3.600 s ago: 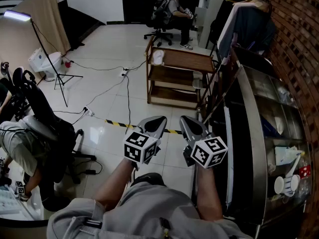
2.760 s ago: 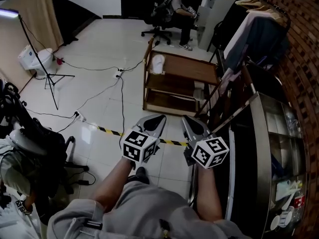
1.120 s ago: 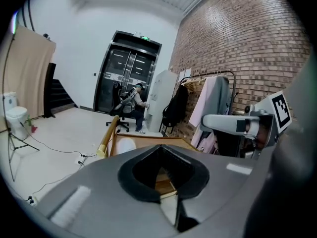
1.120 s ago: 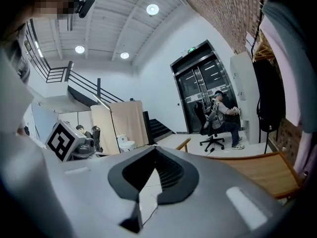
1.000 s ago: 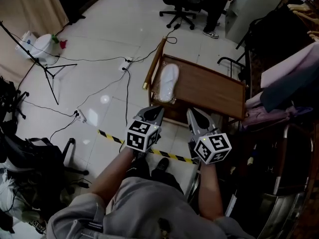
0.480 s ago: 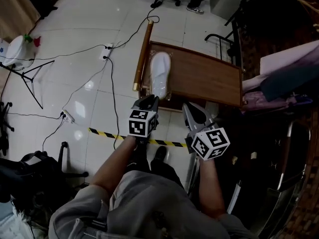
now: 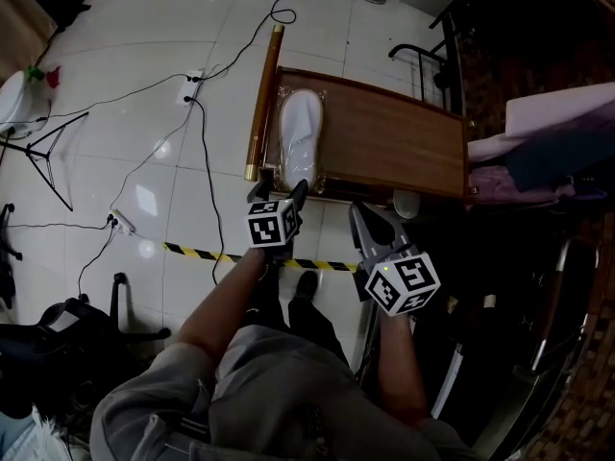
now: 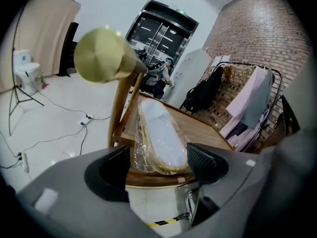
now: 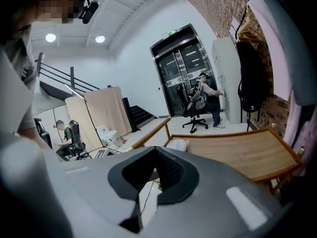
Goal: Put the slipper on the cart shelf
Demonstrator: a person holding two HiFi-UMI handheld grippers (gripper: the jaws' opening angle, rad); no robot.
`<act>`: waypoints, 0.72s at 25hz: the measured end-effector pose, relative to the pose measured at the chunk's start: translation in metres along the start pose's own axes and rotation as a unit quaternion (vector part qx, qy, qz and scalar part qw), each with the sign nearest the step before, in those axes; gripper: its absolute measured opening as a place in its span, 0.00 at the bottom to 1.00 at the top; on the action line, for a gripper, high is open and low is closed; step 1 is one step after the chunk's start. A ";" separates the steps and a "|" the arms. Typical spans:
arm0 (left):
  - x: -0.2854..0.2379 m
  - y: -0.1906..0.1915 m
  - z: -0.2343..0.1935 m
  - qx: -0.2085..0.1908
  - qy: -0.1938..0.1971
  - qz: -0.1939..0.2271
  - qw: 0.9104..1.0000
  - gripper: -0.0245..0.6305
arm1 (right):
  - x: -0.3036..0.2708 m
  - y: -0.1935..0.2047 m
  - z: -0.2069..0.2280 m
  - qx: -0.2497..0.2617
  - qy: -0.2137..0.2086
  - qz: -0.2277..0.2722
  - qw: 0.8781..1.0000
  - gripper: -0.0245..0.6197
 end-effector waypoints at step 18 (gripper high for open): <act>-0.017 -0.024 0.045 -0.044 0.055 -0.013 0.997 0.22 | -0.002 -0.004 0.027 -0.015 0.038 -0.007 0.999 0.04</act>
Point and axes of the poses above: the fingertips, and each gripper's own axes: x backward along the fingers, z to its right, y out of its underside, the point moved 1 cm from there along x, backward along the fingers, and after that the axes turned 11 degrees about y, right-handed, at the moved point
